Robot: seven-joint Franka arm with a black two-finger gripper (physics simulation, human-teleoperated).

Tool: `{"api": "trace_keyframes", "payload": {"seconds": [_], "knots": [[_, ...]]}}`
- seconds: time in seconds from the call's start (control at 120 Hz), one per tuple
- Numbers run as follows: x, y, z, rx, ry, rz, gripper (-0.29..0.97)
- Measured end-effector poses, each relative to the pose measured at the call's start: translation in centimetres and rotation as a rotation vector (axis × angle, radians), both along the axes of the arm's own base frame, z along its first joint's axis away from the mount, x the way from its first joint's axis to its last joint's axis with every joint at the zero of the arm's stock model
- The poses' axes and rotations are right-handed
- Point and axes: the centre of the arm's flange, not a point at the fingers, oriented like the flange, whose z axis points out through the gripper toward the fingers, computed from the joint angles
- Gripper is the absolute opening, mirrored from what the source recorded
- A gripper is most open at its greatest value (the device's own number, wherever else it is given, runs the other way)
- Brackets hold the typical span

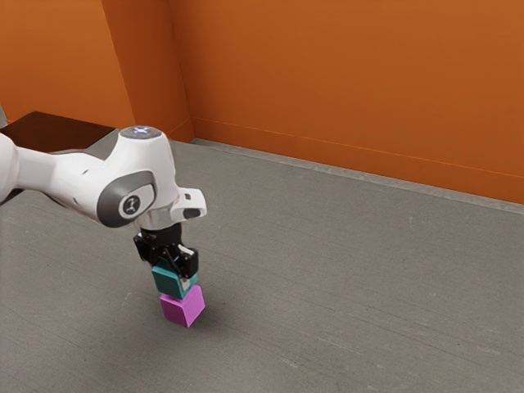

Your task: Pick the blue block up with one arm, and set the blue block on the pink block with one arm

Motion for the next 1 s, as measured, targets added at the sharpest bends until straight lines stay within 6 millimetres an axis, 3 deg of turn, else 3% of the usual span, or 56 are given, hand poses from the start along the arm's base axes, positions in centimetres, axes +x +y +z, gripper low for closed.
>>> {"api": "trace_keyframes", "payload": {"seconds": [0.508,0.733,1.0], "knots": [[0.0,-0.4,-1.8,0.002,0.03,-0.009,0.35],[0.1,-0.5,-2.0,0.0,0.031,-0.017,0.55],[0.1,-0.5,-1.7,-0.002,0.025,-0.026,0.64]]}}
